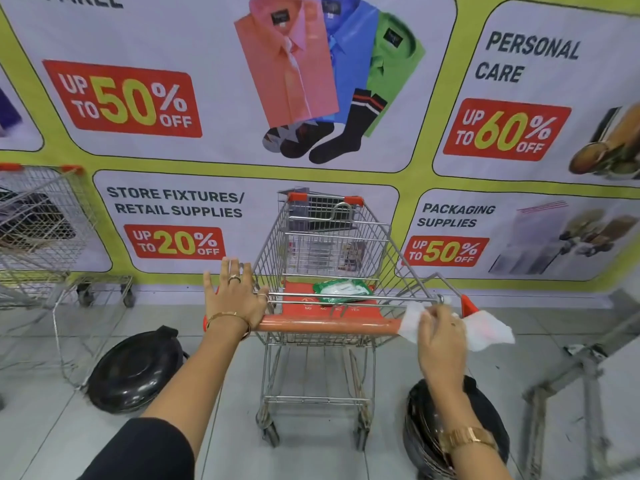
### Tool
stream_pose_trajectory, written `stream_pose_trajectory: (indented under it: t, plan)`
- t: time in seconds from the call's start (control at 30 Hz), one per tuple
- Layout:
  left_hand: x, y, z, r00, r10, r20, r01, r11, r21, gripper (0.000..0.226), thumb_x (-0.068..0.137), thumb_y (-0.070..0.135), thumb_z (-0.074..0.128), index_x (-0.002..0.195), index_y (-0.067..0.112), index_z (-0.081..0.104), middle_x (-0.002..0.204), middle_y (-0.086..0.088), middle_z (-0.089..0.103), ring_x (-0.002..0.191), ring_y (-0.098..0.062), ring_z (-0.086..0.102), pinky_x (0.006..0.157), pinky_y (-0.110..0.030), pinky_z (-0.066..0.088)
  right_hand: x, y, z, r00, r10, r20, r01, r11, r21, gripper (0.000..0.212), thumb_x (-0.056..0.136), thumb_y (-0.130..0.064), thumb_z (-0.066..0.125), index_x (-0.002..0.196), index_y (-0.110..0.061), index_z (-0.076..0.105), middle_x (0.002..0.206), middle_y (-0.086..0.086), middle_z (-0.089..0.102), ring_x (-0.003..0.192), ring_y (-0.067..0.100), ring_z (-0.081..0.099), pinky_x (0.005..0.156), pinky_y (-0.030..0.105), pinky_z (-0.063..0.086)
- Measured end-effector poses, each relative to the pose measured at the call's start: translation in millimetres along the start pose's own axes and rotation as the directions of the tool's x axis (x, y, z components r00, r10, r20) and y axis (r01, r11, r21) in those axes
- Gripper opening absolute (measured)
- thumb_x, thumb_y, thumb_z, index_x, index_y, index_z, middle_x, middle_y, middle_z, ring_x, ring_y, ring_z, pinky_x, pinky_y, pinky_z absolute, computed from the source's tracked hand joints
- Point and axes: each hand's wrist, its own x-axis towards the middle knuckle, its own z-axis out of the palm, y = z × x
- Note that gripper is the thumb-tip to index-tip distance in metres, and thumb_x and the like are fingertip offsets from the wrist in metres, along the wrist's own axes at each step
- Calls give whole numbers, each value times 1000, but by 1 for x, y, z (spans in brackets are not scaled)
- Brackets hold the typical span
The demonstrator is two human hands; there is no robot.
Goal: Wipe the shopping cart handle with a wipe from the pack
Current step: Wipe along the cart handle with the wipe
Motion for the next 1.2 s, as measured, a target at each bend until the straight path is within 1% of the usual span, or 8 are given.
stream_pose_trajectory:
  t: [0.17, 0.33, 0.57, 0.67, 0.8, 0.9, 1.0, 1.2]
  plan:
    - [2, -2, 1, 1000, 10, 1, -10, 1000, 2, 64, 95, 49, 19, 149, 18, 5, 159, -5, -2, 146, -22, -12, 117, -49, -7, -11, -15, 13, 999, 3, -51, -1, 1000, 28, 18, 91, -17, 47, 88, -5, 60, 98, 16, 59, 105, 33, 44, 77, 38, 38]
    - [2, -4, 0, 1000, -3, 14, 3, 1000, 14, 65, 94, 51, 17, 149, 18, 5, 159, -6, -3, 145, -22, -13, 116, -49, -7, -26, -21, 12, 980, -163, 118, 144, 978, 150, 15, 87, -16, 58, 93, -6, 67, 98, 8, 57, 97, 23, 48, 77, 30, 36]
    - [-4, 10, -1, 1000, 9, 2, -9, 1000, -10, 66, 94, 53, 17, 149, 18, 7, 159, -6, 0, 146, -22, -11, 117, -48, -8, -4, 1, -9, 996, 85, 17, -87, 971, 224, 15, 82, -16, 64, 91, -7, 70, 99, 15, 62, 87, 24, 56, 79, 33, 44]
    - [-5, 13, 0, 1000, 8, 4, -8, 1000, -15, 67, 93, 54, 16, 149, 18, 7, 159, -6, 0, 146, -22, -12, 117, -48, -8, -14, -26, 15, 989, 68, 134, -101, 962, 255, 14, 80, -19, 64, 89, -10, 71, 95, 9, 60, 95, 21, 50, 81, 34, 42]
    - [-5, 10, -1, 1000, -21, 4, 21, 1000, -20, 68, 93, 55, 16, 149, 17, 8, 159, -7, -1, 145, -22, -13, 116, -49, -9, -8, -19, 5, 989, 39, 144, -75, 964, 256, 16, 83, -15, 60, 95, -7, 69, 95, 7, 64, 97, 24, 55, 81, 31, 42]
    - [-7, 12, -2, 1000, -19, 4, 19, 1000, -16, 68, 93, 55, 16, 149, 17, 8, 159, -6, -1, 146, -22, -13, 116, -48, -9, 7, -4, -12, 991, 127, 45, -135, 953, 270, 20, 84, -7, 55, 100, -6, 67, 104, 13, 65, 104, 29, 55, 89, 39, 45]
    - [-7, 14, -2, 1000, -17, 7, 17, 1000, -13, 68, 93, 54, 16, 149, 17, 8, 159, -6, -1, 146, -21, -13, 116, -48, -9, 0, -21, -1, 986, 143, 82, -162, 938, 305, 22, 84, -9, 55, 103, -11, 66, 109, 11, 61, 114, 29, 46, 98, 49, 42]
    - [-8, 12, -5, 999, -28, 17, 28, 1000, 2, 69, 93, 56, 16, 149, 16, 6, 159, -7, -3, 145, -21, -15, 116, -48, -9, -6, -21, 2, 983, 79, 164, -135, 923, 361, 31, 85, -8, 55, 113, -18, 61, 120, 8, 59, 115, 21, 48, 100, 41, 41]
